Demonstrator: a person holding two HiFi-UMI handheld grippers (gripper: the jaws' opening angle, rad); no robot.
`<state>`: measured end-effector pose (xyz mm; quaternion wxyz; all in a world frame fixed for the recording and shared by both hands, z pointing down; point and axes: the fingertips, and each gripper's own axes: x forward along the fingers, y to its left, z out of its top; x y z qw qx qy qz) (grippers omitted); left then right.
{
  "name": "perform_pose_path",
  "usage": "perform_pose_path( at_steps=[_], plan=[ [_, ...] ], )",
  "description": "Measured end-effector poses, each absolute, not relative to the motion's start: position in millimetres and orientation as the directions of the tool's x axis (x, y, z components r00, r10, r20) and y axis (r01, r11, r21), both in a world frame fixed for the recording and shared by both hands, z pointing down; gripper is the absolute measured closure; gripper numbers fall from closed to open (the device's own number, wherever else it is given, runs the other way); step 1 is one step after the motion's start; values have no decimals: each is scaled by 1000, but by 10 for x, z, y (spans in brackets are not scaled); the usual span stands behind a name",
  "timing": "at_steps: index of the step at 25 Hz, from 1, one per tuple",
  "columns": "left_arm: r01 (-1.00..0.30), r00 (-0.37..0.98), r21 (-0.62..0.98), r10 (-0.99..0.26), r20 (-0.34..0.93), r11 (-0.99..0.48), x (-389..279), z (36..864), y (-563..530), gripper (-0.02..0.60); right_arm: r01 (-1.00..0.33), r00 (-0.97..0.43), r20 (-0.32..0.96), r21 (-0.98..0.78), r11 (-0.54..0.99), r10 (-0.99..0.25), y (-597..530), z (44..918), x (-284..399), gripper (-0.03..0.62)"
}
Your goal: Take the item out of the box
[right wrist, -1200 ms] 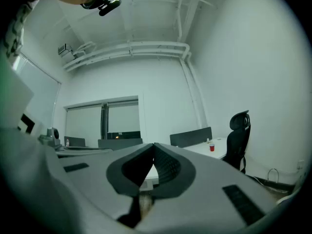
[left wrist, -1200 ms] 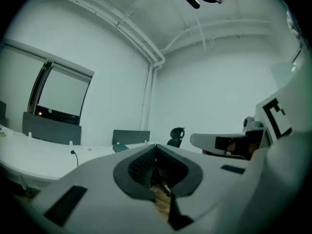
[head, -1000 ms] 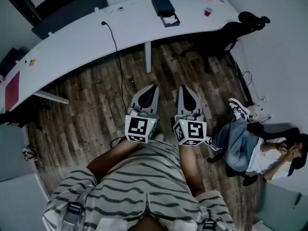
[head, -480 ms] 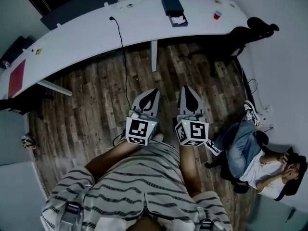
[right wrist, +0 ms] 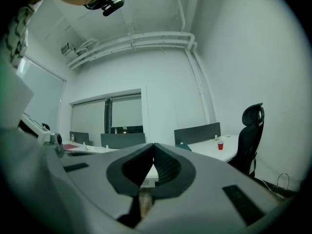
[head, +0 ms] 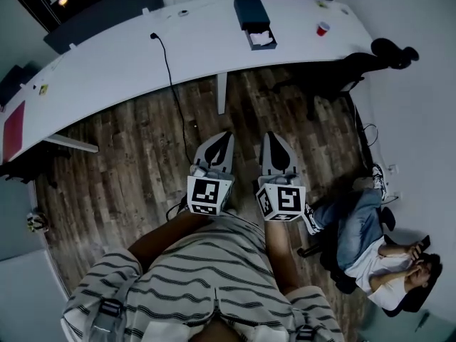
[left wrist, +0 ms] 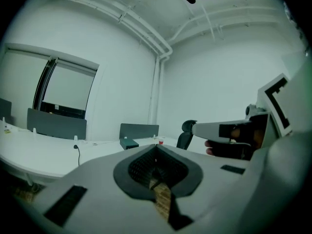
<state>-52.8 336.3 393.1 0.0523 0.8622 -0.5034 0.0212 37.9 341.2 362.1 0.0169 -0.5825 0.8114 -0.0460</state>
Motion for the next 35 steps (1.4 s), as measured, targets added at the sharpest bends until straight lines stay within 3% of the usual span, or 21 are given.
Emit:
perform_pose_path(
  at_steps=[16,35],
  plan=[
    [-841,541,74,-834,111,-536,-545,3710,914,557,-964,-251,69,-106,243,-965,1082,3503,365,576],
    [-756,655,66,-749,100,-652,-389,3678,-560,557,-986,-152,114,-89,143,-982,-399,3549,407,576]
  ],
)
